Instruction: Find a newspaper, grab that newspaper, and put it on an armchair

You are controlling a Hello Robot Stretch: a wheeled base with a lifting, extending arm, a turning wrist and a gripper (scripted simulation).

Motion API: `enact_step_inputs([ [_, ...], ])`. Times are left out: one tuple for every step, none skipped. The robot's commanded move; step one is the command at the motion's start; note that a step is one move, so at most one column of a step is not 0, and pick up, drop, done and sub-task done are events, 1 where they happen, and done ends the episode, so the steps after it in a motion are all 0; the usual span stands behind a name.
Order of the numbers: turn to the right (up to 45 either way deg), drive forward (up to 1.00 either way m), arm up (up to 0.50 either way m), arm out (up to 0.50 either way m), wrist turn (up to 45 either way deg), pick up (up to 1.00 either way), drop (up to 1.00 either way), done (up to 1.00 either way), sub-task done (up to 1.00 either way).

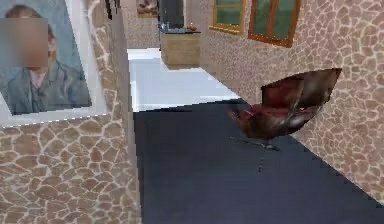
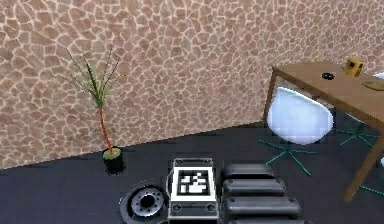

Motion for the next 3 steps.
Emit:
enact_step_inputs([
  [0.0,0.90,0.00,0.00,0.0,0.00,0.00,0.00,0.00],
  [-15.0,0.00,0.00,0.00,0.0,0.00,0.00,0.00,0.00],
  [0.0,1.00,0.00,0.00,0.0,0.00,0.00,0.00,0.00],
])
